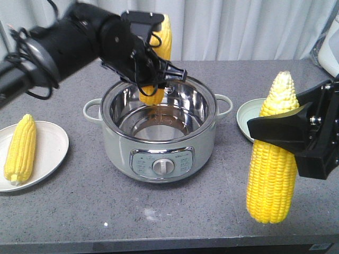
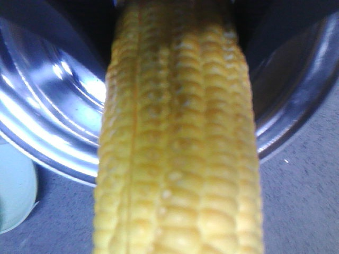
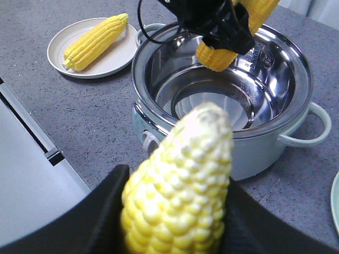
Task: Distribute corn equally
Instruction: 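Lift the last cob out of the pot with the left gripper, then hold both cobs raised in the left and right grippers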
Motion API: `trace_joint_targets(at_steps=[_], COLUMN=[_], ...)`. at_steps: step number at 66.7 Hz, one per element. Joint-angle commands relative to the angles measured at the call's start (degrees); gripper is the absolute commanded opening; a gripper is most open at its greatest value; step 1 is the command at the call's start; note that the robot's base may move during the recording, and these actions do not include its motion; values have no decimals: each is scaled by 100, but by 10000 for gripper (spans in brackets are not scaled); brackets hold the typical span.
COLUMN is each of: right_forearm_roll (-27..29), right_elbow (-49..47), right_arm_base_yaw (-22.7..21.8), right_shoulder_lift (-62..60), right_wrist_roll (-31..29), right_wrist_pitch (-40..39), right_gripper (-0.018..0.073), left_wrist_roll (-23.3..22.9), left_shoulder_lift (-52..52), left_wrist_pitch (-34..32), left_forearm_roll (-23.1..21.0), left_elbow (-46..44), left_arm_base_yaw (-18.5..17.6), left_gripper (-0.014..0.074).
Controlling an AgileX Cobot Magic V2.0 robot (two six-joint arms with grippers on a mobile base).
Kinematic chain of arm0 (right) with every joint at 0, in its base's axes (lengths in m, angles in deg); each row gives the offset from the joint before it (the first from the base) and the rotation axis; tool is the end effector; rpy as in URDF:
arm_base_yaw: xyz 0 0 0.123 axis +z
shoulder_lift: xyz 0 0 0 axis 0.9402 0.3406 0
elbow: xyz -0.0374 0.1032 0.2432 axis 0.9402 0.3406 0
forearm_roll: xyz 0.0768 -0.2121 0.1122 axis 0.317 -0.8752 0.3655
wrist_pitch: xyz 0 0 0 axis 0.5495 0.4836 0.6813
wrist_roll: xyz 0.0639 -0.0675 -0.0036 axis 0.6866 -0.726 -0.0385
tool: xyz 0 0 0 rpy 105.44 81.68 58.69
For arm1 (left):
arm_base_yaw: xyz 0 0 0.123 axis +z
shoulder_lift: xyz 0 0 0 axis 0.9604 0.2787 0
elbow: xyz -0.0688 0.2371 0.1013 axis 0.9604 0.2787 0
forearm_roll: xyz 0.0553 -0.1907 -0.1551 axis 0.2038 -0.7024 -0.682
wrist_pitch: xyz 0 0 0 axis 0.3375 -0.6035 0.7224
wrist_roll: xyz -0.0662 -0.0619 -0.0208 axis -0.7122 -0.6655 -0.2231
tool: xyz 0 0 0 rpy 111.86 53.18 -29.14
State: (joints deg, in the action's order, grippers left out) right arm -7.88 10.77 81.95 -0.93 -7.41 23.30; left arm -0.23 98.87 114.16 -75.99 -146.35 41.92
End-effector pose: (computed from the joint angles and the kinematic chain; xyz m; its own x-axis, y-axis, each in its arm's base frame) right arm 0.1762 0.0869 0.3880 -0.3886 -0.3508 -0.8520 -0.7384 0.6717 0.0602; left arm 0.3844 -0.2317 0.3240 -0.7062 0.2317 -0.6690 0.3684 0.9272 -0.0677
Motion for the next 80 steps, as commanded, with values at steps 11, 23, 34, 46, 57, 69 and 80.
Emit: trace_joint_targets(at_steps=[11, 23, 34, 46, 57, 69, 80], right_forearm_roll=[235, 235, 235, 235, 235, 235, 235], right_elbow=[-145, -145, -145, -145, -145, -145, -145], right_arm_base_yaw=[-9, -9, -9, -9, -9, -9, -9], right_shoulder_lift=[-63, -63, -63, -63, -63, -63, -63], right_wrist_roll=[-52, -52, -52, -52, -52, -52, -52], right_wrist_pitch=[-263, -263, -263, -263, -263, -263, -263], right_gripper=[158, 158, 158, 158, 158, 158, 158], left_wrist_roll=[595, 857, 994, 1011, 1011, 1011, 1011], left_shoulder_lift=[-1155, -1847, -2848, -3920, -4821, -5602, -6046], left_wrist_pitch=[479, 527, -106, -743, -1127, -1384, -1453], left_forearm_roll=[-1, -1, 4, 20, 73, 313, 313], left_elbow=[-173, 279, 1630, 2974, 3950, 4770, 5184], left_arm_base_yaw=[-1, -1, -1, -1, -1, -1, -1], left_gripper=[317, 317, 317, 317, 317, 317, 317])
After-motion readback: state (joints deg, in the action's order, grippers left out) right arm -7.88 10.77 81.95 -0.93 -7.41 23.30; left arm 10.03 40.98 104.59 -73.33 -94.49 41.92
